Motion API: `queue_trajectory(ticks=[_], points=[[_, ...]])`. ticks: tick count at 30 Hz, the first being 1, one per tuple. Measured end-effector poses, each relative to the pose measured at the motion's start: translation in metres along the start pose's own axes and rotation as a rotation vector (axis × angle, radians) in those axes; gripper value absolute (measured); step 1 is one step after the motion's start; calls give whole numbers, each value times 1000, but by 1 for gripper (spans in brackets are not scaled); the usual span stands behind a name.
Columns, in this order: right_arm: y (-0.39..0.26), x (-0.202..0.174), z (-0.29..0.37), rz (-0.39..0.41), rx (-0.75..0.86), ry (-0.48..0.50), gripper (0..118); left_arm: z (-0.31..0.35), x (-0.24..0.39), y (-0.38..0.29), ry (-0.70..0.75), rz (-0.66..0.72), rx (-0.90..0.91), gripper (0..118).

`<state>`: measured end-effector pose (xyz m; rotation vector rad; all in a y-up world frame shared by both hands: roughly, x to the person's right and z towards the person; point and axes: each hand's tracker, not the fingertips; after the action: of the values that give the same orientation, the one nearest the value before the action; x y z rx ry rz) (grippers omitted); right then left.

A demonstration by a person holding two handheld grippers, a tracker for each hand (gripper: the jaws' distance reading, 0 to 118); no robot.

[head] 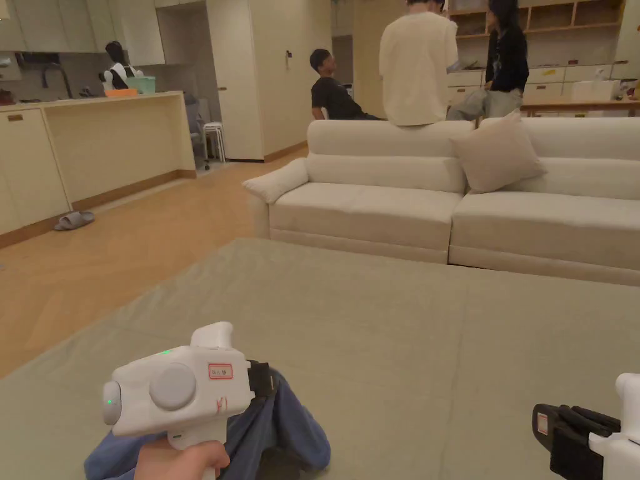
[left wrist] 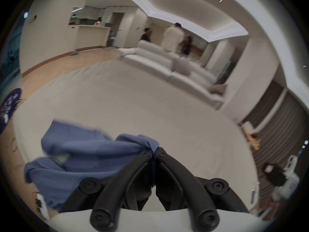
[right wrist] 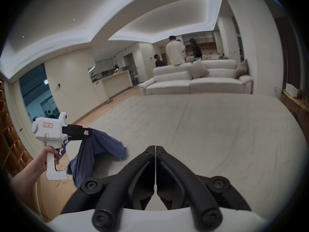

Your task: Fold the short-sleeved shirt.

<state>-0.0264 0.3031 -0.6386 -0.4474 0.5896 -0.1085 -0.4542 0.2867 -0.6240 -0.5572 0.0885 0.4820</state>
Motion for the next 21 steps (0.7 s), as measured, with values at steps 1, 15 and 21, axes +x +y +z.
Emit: queue_trajectory(ticks=[1,15,21], points=[[7,11,14,-19,22,-7,2,4,27,4,-56,-9,36,0],[50,153,258,-60,257,-328,2,-38,390,-206,-384,-426,-328,0],[21,169,299,-91,241,-387,2,-73,409,-342,-217,-580,-720,0]])
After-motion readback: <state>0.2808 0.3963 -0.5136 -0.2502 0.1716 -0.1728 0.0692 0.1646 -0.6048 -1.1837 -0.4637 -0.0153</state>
